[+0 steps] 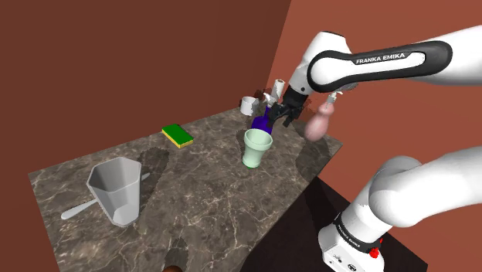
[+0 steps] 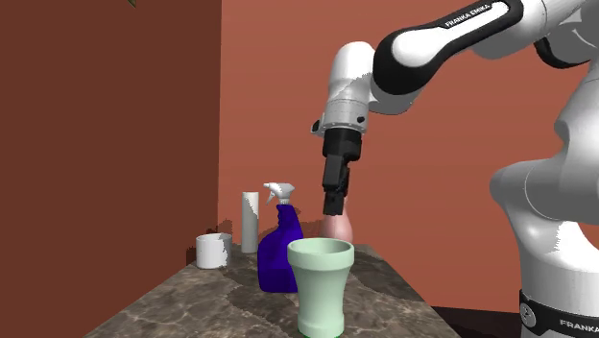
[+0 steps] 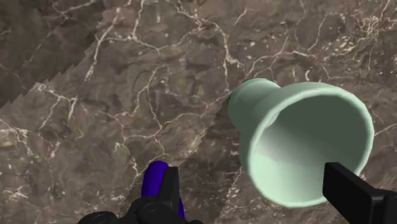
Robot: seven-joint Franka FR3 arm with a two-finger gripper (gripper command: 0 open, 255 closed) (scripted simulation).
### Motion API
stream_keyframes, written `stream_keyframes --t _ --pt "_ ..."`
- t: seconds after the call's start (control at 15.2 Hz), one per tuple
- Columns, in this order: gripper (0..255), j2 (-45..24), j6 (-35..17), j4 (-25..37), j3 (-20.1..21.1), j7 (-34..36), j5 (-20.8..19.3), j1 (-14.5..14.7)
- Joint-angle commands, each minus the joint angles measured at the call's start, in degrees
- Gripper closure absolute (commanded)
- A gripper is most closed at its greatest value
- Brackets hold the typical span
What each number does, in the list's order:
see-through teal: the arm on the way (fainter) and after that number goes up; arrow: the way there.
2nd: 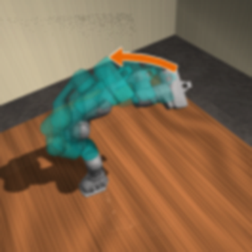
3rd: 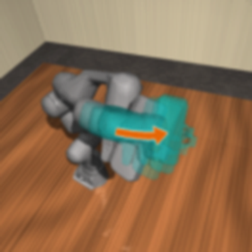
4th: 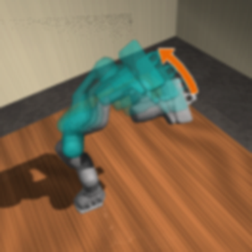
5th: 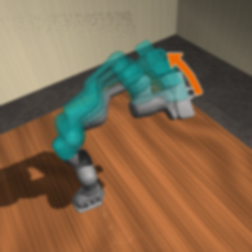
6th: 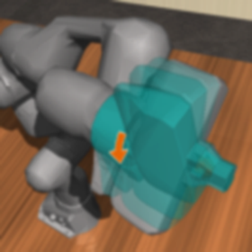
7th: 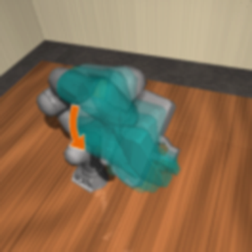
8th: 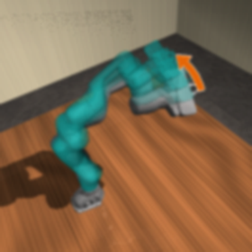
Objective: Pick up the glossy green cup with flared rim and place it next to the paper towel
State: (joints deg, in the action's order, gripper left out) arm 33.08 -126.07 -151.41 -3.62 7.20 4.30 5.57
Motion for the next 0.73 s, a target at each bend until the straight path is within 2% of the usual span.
stream_keyframes --t 0.0,0.07,0.66 --pt "0 -2.9 -4.9 -1.4 0.0 -0.4 1.3 1.0" --pt "0 -4.8 -7.3 -1.8 0.0 -0.7 2.0 1.6" --pt "0 -10.6 -15.4 -4.1 -0.1 -1.6 3.6 2.7"
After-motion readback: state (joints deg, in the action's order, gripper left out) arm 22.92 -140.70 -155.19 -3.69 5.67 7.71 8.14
